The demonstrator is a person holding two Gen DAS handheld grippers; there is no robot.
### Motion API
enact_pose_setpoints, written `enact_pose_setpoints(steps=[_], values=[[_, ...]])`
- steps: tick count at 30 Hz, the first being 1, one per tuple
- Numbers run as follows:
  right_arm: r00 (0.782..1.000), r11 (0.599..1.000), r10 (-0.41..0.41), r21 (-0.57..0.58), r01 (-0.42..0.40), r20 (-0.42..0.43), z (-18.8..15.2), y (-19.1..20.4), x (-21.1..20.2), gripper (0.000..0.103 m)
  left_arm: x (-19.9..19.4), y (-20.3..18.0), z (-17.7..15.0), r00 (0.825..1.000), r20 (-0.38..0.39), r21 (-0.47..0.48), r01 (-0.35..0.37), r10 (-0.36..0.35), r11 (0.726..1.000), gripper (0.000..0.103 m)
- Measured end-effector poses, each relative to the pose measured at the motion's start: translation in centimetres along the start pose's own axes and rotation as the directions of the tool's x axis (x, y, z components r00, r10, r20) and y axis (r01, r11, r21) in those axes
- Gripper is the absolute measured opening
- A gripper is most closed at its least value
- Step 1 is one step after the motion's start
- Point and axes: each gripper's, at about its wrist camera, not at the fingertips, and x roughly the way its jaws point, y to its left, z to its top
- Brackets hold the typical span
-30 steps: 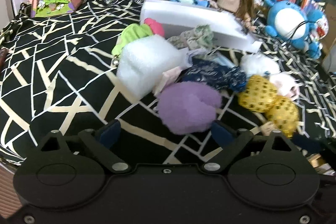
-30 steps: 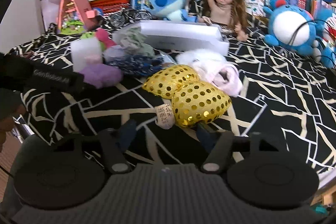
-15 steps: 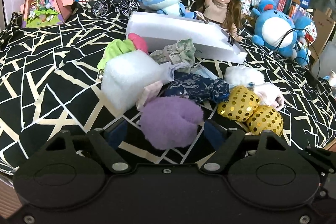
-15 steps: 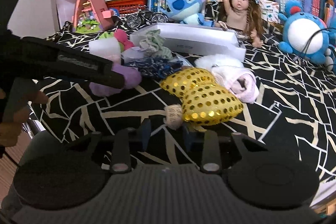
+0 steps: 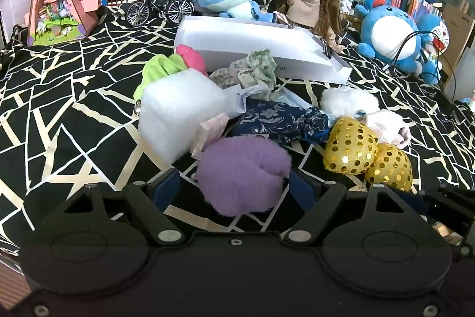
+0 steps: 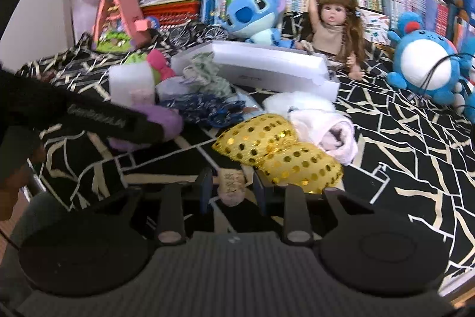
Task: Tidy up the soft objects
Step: 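Lower the left gripper onto the purple fuzzy plush and close it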
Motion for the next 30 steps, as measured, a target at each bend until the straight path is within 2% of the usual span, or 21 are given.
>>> enact_pose_setpoints(steps=[4,11,15,19,20,22,23,30], values=[[1.0,1.0,-0.005,0.006,0.005,-0.02,-0.1,0.2,0.5,0.045,0.3,-0.2,0.0,1.0,0.004,0.005,-0.004,0.004,1.0,0.081],[1.0,1.0,-0.017,0.025,0.018,-0.026,-0.1,0.1,0.7,0.032,0.6,-0.4,-0.1,1.0,0.027,0.005,-0.003,0.003,1.0,0.081],[0.999,0.999,-0.026,0.034,0.026,-0.023,-0.1,0.2,0.8,0.031,0.5,-0.3,-0.1,0.998,0.057,-0.007,0.007,-0.006,1.0,0.081],[0.999,0.999,-0.03,0.027,0.031,-0.022,-0.1,0.3,0.9,0.031,1.1,-0.2,0.0,0.999,0.048,-0.02,0.008,-0.007,1.0,0.08],[0.999,0.999,-0.031,0.027,0.032,-0.021,-0.1,0.3,1.0,0.03,1.3,-0.1,0.0,0.999,0.043,-0.025,0.012,-0.01,1.0,0.079],[0.999,0.999,-0.033,0.032,0.034,-0.02,-0.1,0.3,1.0,0.027,1.7,0.1,0.0,0.999,0.024,-0.037,0.033,-0.032,0.999,0.064],[0.999,0.999,-0.036,0.037,0.037,-0.021,-0.1,0.3,1.0,0.024,1.7,0.1,0.1,0.999,0.016,-0.047,0.038,-0.037,0.998,0.063],[0.999,0.998,-0.032,0.06,0.033,-0.008,0.1,0.0,0.6,0.023,-0.5,-0.4,0.2,0.996,0.028,-0.014,0.088,-0.087,0.996,0.061]])
